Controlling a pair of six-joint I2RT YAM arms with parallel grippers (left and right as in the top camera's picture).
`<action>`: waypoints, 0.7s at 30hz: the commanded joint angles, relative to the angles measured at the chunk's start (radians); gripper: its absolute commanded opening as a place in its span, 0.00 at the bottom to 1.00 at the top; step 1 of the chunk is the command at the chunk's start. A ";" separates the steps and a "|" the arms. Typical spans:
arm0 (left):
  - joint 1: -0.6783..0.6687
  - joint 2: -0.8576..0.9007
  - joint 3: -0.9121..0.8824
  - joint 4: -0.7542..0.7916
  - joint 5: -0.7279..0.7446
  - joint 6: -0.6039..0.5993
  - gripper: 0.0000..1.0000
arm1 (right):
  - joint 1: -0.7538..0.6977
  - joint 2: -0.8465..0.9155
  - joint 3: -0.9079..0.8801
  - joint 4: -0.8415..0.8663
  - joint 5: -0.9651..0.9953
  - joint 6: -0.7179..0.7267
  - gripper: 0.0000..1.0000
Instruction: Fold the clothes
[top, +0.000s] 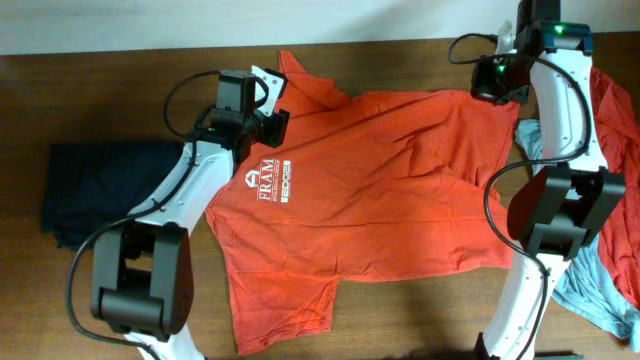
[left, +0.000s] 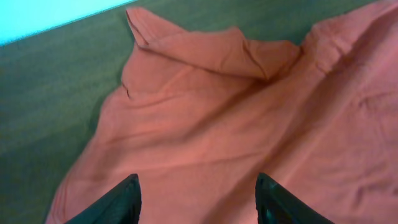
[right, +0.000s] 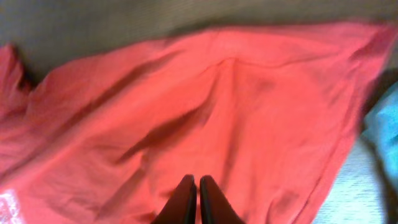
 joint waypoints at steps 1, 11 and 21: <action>0.017 0.100 0.023 0.030 0.008 0.039 0.54 | 0.022 -0.013 0.008 -0.050 -0.084 -0.017 0.09; 0.052 0.305 0.099 0.086 0.006 0.047 0.31 | 0.163 -0.013 0.008 -0.180 -0.080 -0.084 0.09; 0.105 0.426 0.100 0.094 -0.259 -0.019 0.09 | 0.277 -0.013 0.008 -0.232 0.095 -0.034 0.08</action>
